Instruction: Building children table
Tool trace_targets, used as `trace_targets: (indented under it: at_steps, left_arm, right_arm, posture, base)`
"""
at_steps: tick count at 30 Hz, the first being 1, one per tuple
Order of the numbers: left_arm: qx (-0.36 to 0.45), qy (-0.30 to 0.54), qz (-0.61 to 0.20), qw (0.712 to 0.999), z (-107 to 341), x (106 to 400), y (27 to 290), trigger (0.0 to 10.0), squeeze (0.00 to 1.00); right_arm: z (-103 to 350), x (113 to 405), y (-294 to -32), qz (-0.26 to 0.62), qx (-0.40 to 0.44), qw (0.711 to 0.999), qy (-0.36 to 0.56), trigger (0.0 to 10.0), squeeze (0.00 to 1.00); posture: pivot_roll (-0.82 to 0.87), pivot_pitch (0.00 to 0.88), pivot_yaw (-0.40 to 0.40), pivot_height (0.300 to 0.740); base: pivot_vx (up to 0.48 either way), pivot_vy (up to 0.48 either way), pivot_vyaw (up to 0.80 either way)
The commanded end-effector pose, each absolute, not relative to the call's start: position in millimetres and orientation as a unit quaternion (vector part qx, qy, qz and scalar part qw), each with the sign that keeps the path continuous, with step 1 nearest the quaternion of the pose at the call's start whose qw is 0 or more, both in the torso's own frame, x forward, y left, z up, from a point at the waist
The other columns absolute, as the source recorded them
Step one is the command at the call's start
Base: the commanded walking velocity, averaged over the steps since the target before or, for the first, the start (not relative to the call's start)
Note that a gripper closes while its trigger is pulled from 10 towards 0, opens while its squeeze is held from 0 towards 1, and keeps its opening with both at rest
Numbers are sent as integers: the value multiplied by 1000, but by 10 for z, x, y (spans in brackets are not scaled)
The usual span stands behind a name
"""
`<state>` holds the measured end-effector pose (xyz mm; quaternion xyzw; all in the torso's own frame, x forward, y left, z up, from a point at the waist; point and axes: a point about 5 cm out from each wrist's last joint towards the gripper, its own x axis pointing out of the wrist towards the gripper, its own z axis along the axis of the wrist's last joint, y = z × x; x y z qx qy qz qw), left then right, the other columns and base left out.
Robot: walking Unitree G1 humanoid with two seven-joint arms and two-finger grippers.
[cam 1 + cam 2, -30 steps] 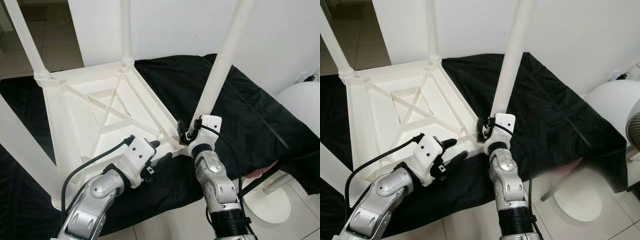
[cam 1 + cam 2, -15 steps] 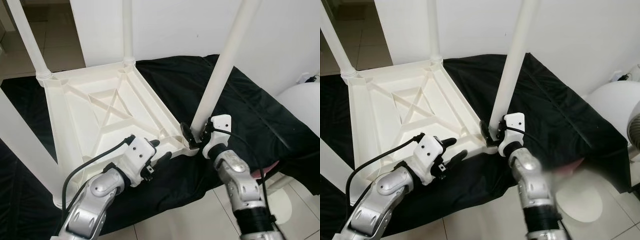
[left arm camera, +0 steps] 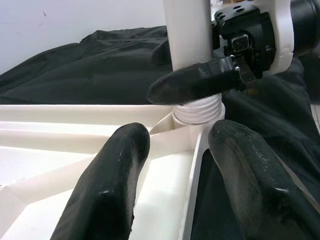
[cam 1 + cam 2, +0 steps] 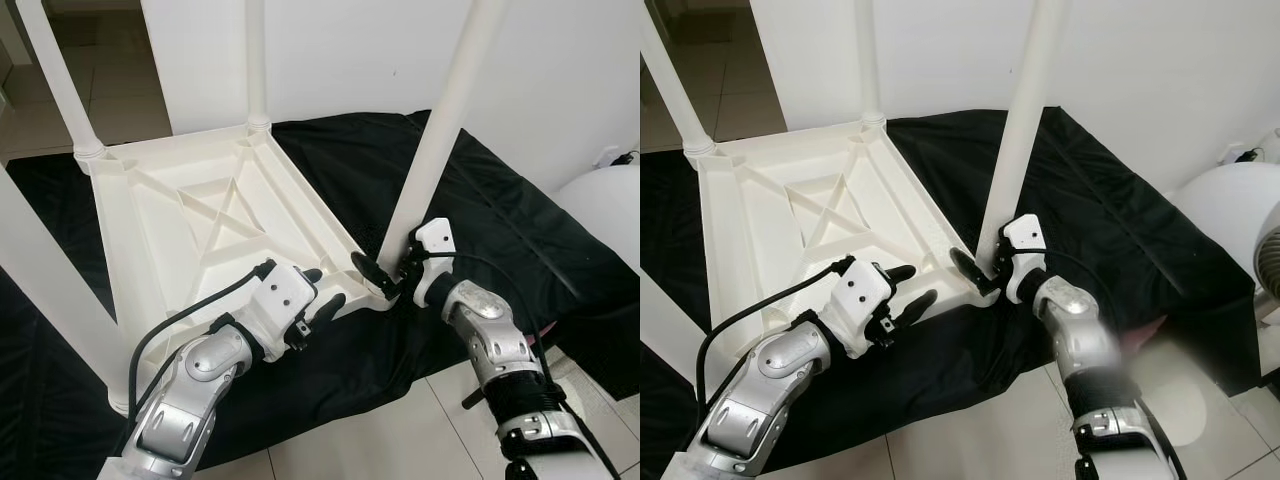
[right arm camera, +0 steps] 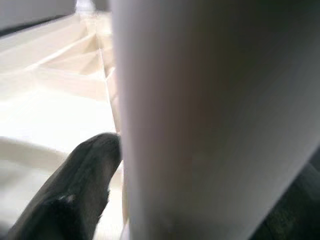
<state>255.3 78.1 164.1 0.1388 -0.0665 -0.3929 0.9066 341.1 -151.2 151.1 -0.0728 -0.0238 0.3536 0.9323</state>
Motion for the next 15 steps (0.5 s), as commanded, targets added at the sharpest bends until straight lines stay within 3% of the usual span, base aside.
trace_targets:
  at_steps: [1,3,4,15]
  left_arm:
    - [141,-67,-385,909,1623,2565,765,10000,0]
    - [142,-68,-386,909,1626,2566,756,10000,0]
    - [144,-71,-387,908,1632,2571,741,10000,0]
    - [145,-71,-383,909,1623,2561,732,10000,0]
  right_arm:
    - [1501,3426,-1475,373,-81,924,-21,4706,0]
    - [1492,3442,-1471,387,-92,917,-15,4706,0]
    - [1486,3494,-1492,403,-107,909,-7,0,0]
    - [1469,3525,-1543,418,-114,901,-5,0,0]
  posture:
    - [-6,23,-25,740]
    - [-5,21,-25,740]
    - [-1,21,-30,740]
    - [7,28,-44,740]
  base:
    - [0,0,0]
    - [0,0,0]
    - [0,0,0]
    - [0,0,0]
